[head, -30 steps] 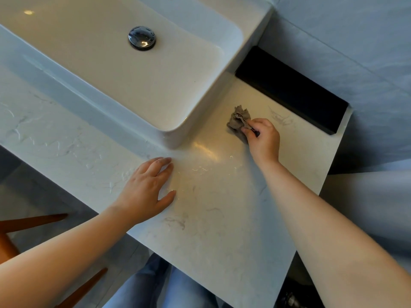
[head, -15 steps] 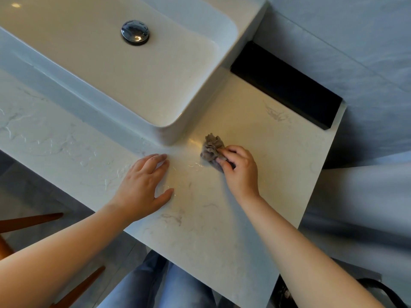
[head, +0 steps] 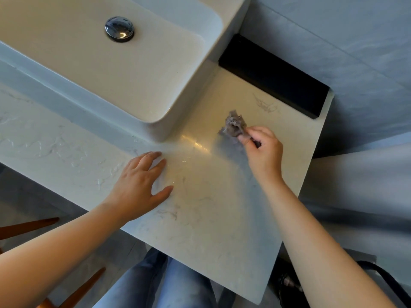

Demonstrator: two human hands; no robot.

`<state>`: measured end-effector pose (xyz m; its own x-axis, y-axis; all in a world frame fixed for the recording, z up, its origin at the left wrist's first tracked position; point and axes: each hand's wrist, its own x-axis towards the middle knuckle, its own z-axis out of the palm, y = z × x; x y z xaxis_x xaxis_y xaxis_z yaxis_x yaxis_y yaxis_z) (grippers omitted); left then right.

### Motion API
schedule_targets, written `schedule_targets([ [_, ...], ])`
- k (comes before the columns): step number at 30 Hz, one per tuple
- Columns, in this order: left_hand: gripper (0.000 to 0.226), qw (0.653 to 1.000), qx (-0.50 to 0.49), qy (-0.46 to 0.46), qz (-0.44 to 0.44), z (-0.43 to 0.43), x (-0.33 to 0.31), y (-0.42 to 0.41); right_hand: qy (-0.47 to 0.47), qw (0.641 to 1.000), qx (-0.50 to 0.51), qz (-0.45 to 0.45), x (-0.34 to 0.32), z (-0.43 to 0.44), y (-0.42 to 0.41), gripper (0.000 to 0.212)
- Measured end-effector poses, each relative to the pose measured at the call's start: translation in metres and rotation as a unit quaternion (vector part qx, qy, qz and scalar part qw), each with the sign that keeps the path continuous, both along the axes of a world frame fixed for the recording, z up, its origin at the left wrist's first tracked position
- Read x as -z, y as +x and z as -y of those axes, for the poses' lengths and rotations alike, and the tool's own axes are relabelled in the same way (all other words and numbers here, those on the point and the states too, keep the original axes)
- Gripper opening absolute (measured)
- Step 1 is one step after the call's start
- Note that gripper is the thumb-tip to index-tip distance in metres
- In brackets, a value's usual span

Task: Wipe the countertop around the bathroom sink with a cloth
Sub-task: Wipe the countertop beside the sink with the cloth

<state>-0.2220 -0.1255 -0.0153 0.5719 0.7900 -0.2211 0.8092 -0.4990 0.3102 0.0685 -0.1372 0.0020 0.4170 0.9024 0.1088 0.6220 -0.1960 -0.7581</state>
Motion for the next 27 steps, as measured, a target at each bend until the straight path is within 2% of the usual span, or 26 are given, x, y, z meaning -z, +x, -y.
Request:
schedule_targets([
  [3,0.073,0.999,0.035,-0.001,0.019,0.009,-0.006,0.006,-0.026,0.999,0.037,0.028,0.013,-0.017,0.038,0.025],
  [7,0.071,0.998,0.061,-0.015,0.024,0.020,-0.005,0.015,-0.065,0.996,0.050,0.034,0.035,-0.021,0.049,0.027],
  [11,0.073,0.996,0.085,-0.006,0.001,0.028,0.000,0.024,-0.052,0.996,0.066,0.025,0.043,-0.015,0.040,0.027],
  [17,0.073,0.993,0.112,0.020,-0.036,0.032,0.009,0.025,-0.050,0.997,0.038,0.035,0.044,0.007,0.023,0.025],
  [27,0.074,0.992,0.120,0.024,-0.035,0.032,0.012,0.022,-0.031,0.998,0.016,0.042,0.049,0.072,-0.027,0.023],
])
